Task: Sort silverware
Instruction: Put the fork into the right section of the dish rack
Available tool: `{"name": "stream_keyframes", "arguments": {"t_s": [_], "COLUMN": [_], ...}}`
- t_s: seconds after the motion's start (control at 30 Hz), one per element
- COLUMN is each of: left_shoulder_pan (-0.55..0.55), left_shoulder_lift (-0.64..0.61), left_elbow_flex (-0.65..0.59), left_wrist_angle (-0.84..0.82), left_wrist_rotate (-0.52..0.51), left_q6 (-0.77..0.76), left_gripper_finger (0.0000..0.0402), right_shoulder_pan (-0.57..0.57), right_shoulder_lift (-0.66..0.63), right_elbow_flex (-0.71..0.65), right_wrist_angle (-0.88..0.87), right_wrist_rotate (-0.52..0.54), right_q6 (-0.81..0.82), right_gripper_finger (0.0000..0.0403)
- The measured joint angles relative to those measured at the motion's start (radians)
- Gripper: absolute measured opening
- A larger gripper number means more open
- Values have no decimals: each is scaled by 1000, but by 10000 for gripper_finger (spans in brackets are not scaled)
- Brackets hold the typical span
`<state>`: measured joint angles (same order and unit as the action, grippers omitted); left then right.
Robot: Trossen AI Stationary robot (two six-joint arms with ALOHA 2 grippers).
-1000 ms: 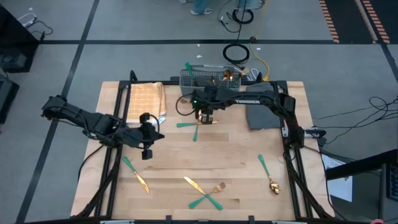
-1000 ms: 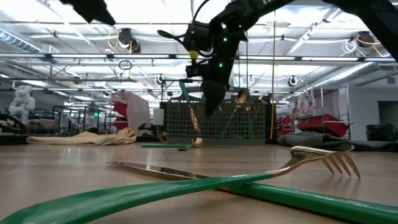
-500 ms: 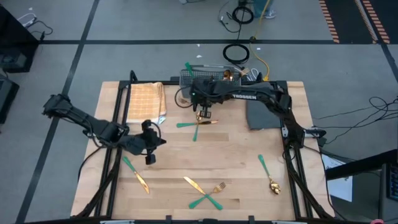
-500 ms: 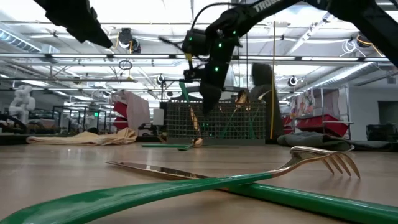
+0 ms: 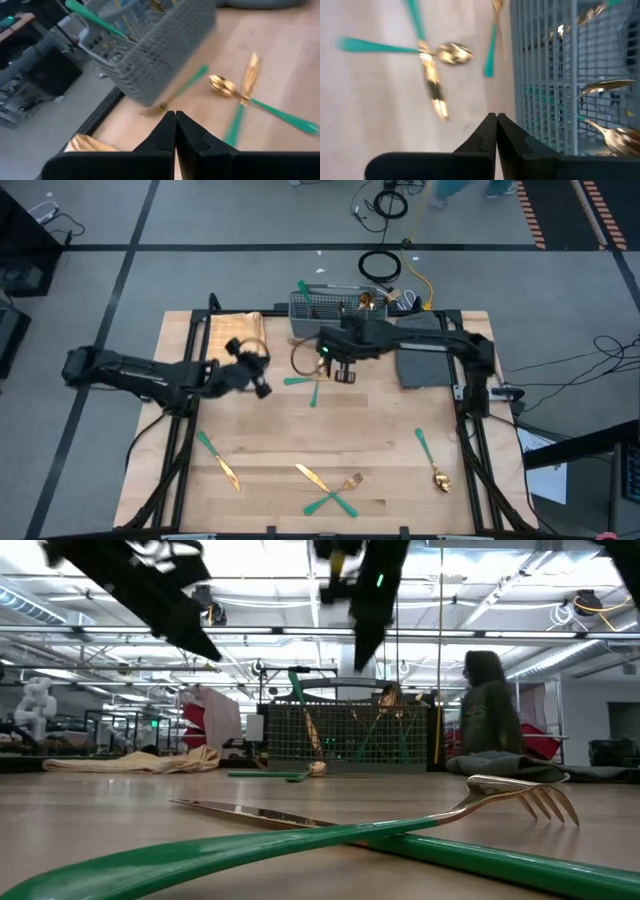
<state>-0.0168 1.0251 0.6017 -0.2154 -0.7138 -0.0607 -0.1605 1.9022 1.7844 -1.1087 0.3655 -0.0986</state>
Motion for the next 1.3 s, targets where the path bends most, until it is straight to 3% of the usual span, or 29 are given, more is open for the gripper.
{"name": "stream_keyframes", "arguments": {"t_s": [0.07,0.23,0.53,1.0,1.17,1.3], "left_shoulder_pan": [95,328,584,660,664,632], "left_shoulder_lift": [31,156,401,736,807,794], "left_elbow_flex": [-11,-16,10,152,154,154], "left_wrist_angle": [116,315,518,566,595,584], "left_wrist_rotate": [43,288,391,542,581,633], "left_q6": [58,96,92,57,35,23], "left_gripper_finger": [4,2,1,0,0,0], "right_shoulder_pan": [55,202,446,586,618,639], "right_shoulder_lift": [-70,-228,-375,-369,-369,-369], "right_elbow_flex": [0,1,1,0,0,0], "right_wrist_angle": [-15,-18,-17,37,65,94], "right_wrist_rotate": [2,55,245,291,290,290], "right_q6": [37,126,240,280,279,269], "right_gripper_finger": [0,0,0,0,0,0]}}
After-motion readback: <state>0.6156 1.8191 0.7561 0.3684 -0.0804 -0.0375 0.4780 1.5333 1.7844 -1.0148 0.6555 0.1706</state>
